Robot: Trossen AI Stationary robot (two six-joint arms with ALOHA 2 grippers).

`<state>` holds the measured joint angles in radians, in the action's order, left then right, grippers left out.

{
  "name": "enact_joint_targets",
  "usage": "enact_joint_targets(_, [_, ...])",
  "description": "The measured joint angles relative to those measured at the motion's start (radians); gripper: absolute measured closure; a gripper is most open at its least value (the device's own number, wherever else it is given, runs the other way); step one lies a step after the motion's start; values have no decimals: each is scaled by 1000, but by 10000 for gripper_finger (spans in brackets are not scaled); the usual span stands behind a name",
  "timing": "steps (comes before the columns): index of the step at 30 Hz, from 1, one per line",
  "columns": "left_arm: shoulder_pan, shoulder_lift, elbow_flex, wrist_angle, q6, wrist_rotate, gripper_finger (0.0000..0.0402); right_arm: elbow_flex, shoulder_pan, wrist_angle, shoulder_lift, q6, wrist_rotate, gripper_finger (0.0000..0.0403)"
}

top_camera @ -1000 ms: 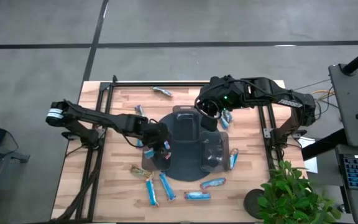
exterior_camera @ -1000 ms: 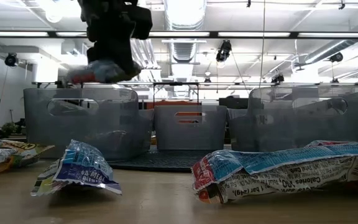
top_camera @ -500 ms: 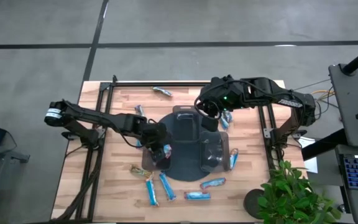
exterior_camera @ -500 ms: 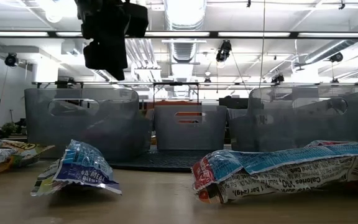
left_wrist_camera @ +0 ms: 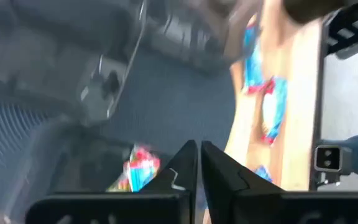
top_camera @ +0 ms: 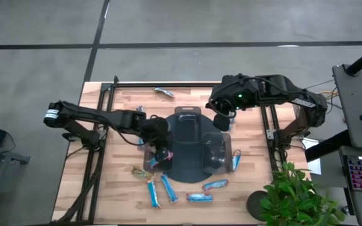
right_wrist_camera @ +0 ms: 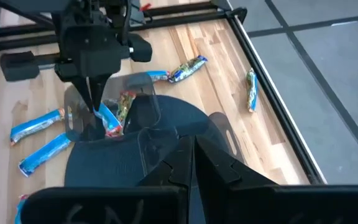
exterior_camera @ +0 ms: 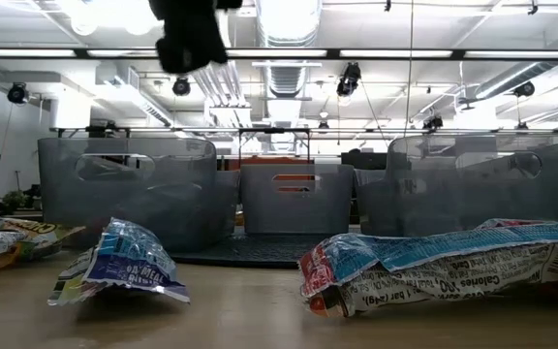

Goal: Pick and place Granola Bars by type
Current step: Put the red granola bar into the bottom left black bin

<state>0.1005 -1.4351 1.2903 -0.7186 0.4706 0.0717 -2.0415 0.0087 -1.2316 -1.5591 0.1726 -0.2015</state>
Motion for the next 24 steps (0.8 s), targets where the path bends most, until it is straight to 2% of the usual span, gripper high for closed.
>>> enact_joint_targets(8, [1, 90, 84, 4, -125, -130, 401, 0, 36, 3, 41, -53, 95, 394])
enact_joint_targets(14, [-1, 196, 78, -13, -146, -238, 401, 0, 98, 4, 37, -76, 160, 394])
enact_joint_targets(24, [-1, 317, 77, -53, -154, -379, 402, 0, 158, 42, -28, -67, 180, 394])
